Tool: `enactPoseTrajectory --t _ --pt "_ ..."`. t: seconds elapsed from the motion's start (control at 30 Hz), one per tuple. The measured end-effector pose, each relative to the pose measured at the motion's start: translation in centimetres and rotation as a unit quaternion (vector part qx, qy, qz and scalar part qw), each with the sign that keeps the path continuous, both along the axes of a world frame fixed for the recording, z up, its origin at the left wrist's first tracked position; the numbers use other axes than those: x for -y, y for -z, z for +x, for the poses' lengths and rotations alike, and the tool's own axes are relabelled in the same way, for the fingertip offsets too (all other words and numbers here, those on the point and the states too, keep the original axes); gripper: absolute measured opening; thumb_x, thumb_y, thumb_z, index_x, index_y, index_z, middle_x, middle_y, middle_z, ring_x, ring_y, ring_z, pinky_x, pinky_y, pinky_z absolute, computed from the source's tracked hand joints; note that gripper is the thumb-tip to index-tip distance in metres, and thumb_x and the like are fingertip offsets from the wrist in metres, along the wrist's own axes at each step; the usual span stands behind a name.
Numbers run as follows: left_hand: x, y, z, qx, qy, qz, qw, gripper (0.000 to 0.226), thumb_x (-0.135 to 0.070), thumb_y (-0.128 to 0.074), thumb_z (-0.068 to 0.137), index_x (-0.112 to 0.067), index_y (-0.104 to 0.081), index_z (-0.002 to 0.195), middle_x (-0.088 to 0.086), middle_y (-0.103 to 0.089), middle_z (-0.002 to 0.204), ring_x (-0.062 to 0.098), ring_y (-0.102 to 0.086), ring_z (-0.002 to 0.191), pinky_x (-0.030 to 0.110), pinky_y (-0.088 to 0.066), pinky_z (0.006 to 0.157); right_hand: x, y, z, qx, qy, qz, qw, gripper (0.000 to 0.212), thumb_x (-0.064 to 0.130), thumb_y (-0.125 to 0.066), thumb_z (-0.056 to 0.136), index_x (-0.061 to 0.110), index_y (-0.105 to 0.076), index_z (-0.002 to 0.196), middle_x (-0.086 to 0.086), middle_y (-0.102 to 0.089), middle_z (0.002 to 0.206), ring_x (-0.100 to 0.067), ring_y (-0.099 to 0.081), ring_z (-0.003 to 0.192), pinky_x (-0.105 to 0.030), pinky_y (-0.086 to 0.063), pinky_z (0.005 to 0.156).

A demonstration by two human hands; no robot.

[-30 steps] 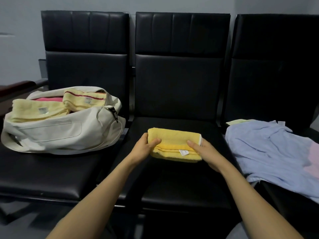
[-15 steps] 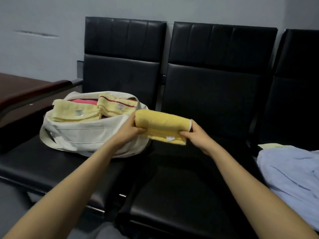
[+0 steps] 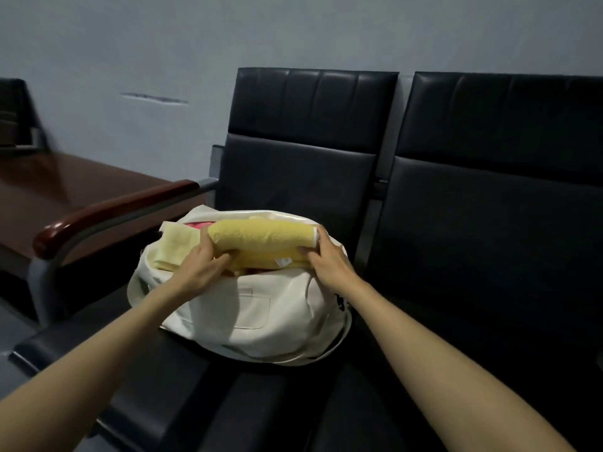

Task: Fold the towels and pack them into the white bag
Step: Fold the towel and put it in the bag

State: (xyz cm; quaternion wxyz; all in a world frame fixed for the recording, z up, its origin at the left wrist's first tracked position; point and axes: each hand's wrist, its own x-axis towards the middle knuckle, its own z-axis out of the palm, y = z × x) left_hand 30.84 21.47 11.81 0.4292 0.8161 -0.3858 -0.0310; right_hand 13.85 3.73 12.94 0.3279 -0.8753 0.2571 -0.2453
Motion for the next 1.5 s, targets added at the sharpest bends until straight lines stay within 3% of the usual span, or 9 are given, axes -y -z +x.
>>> enactPoseTrajectory --t 0.37,0.57,0.8,0.97,1.03,1.13,1.23,1.37,1.5 --pt "-0.8 0.7 -2.2 0.012 -0.029 0.081 0.996 0.073 -0.023 -0.051 0.095 -0.001 -0.002 0.144 0.026 -0.054 0.119 0.030 -0.049 0.091 0.034 -0.036 0.073 -0.3 1.0 -0.7 -0.018 0.007 -0.039 0.999 0.048 0.028 -0.055 0.092 0.028 -0.039 0.137 -0.004 -0.056 0.131 -0.027 -0.053 0.117 -0.041 -0.046 0.094" --pt "-0.4 -3.2 -1.1 -0.005 0.017 0.068 0.998 0.064 -0.018 -0.062 0.082 -0.008 -0.032 0.138 0.016 -0.060 0.115 0.029 -0.057 0.099 0.038 -0.049 0.083 0.4 -2.3 -1.9 -0.058 -0.029 0.011 0.998 0.033 0.029 -0.067 0.080 0.029 -0.061 0.113 0.002 -0.068 0.100 -0.013 -0.060 0.086 -0.019 -0.044 0.064" --pt "-0.3 -4.9 0.2 -0.120 0.065 0.089 0.987 0.047 -0.046 -0.059 0.087 -0.015 -0.052 0.121 0.006 -0.061 0.113 0.022 -0.062 0.094 0.038 -0.055 0.081 0.7 -3.9 -0.8 -0.151 -0.014 0.063 0.986 0.031 0.040 -0.041 0.092 0.013 -0.050 0.078 -0.007 -0.052 0.079 -0.019 -0.046 0.071 -0.033 -0.037 0.067" --pt "-0.5 -4.1 1.4 -0.064 0.019 0.285 0.956 0.031 -0.040 -0.065 0.088 -0.009 -0.060 0.090 0.002 -0.061 0.085 0.014 -0.057 0.073 0.023 -0.045 0.060 0.1 -2.9 -0.3 -0.154 -0.065 0.004 0.986 0.029 0.035 -0.058 0.091 0.023 -0.053 0.117 -0.001 -0.061 0.095 -0.018 -0.060 0.084 -0.032 -0.050 0.072" --pt "0.0 -3.9 2.0 -0.033 0.020 0.343 0.938 0.037 -0.040 -0.069 0.085 -0.004 -0.067 0.094 0.006 -0.067 0.093 0.018 -0.061 0.083 0.027 -0.050 0.073 -0.4 -2.5 0.2 -0.208 -0.064 -0.091 0.972 0.029 0.034 -0.061 0.089 0.019 -0.057 0.113 0.001 -0.057 0.098 -0.017 -0.052 0.095 -0.035 -0.046 0.081" --pt "0.9 -4.0 2.1 0.000 0.013 0.396 0.918 0.035 -0.043 -0.072 0.080 -0.008 -0.068 0.087 0.011 -0.069 0.101 0.022 -0.059 0.082 0.034 -0.052 0.083 -0.3 -1.9 1.8 -0.315 -0.035 -0.135 0.939 0.026 0.039 -0.060 0.088 0.014 -0.063 0.091 -0.003 -0.058 0.095 -0.020 -0.049 0.091 -0.030 -0.036 0.066" --pt "1.1 -4.6 1.7 0.025 -0.007 0.341 0.940 0.038 -0.047 -0.073 0.078 -0.012 -0.057 0.086 0.009 -0.065 0.095 0.020 -0.057 0.075 0.030 -0.048 0.068 0.1 -1.3 2.4 -0.317 -0.005 -0.128 0.940 0.025 0.034 -0.054 0.092 0.015 -0.064 0.105 -0.005 -0.058 0.107 -0.025 -0.052 0.098 -0.031 -0.037 0.064" --pt "0.5 -3.9 -0.1 0.163 0.052 0.064 0.983 0.036 -0.041 -0.061 0.090 -0.016 -0.062 0.115 0.003 -0.062 0.114 0.020 -0.058 0.099 0.029 -0.044 0.084 -0.9 -1.6 0.1 -0.098 -0.015 -0.147 0.984 0.040 0.038 -0.034 0.103 0.014 -0.066 0.104 -0.005 -0.064 0.109 -0.027 -0.055 0.105 -0.039 -0.043 0.082" --pt "0.1 -2.0 -2.6 0.229 0.165 0.135 0.950 0.062 -0.060 -0.029 0.096 -0.015 -0.064 0.122 0.002 -0.061 0.127 0.022 -0.056 0.114 0.031 -0.040 0.094 -2.8 -0.8 -0.7 -0.165 -0.132 -0.215 0.953 0.041 0.039 -0.030 0.104 0.016 -0.064 0.112 -0.002 -0.063 0.121 -0.021 -0.052 0.118 -0.041 -0.034 0.101"
